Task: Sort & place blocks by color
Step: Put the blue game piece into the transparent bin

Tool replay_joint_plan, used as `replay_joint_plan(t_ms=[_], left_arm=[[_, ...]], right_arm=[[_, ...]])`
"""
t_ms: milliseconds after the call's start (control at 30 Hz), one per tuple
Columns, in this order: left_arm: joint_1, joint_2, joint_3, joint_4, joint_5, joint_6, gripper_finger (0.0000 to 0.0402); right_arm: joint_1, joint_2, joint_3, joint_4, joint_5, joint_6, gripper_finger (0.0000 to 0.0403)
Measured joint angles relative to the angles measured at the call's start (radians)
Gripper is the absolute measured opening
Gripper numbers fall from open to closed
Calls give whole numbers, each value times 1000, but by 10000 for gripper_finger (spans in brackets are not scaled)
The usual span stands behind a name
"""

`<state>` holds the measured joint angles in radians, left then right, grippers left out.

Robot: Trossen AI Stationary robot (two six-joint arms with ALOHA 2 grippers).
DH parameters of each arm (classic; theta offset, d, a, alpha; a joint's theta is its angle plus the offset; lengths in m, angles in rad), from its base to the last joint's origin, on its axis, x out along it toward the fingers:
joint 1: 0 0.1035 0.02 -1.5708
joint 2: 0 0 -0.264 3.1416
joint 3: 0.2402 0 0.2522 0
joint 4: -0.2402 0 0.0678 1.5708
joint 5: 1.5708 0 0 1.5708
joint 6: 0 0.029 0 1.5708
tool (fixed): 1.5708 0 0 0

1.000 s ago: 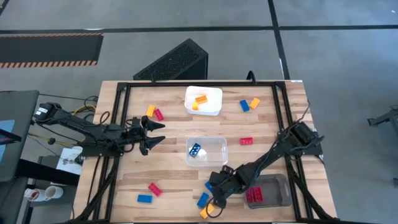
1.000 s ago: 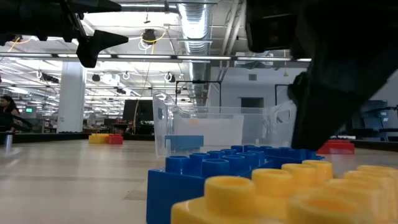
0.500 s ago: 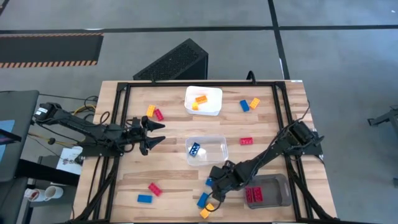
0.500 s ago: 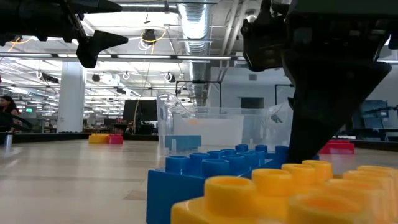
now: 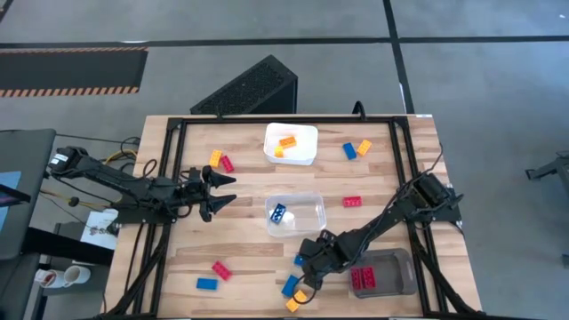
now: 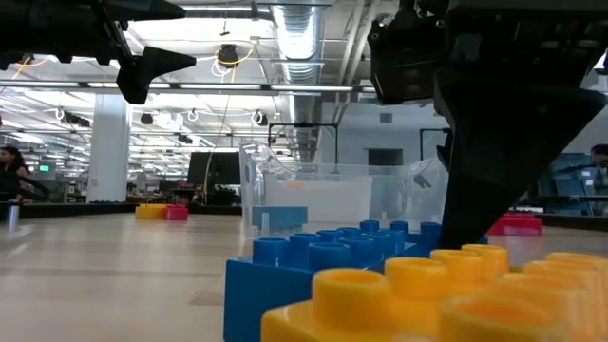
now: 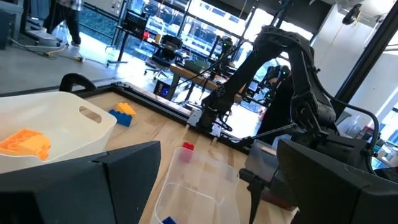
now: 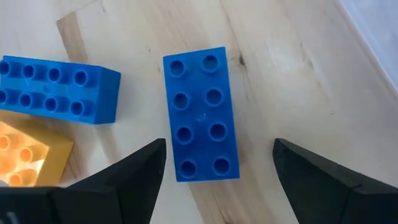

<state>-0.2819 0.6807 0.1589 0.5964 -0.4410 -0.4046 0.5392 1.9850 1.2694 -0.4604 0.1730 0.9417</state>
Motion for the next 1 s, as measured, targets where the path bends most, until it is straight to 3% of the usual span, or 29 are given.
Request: replay_joint_plan(t_ms=[200, 533, 833, 1000], left_arm=[[0, 0, 0, 0, 0, -2, 308], [0, 0, 0, 2, 0, -4, 308], [0, 0, 0, 1, 0, -4, 308], [0, 0, 0, 1, 1, -4, 308]], right_arm=[[11, 1, 0, 1, 19, 0, 304], [25, 42, 4, 9, 40, 1, 240], [29, 9, 1, -7, 18, -10, 131], [41, -22, -3, -17, -25, -7, 132]])
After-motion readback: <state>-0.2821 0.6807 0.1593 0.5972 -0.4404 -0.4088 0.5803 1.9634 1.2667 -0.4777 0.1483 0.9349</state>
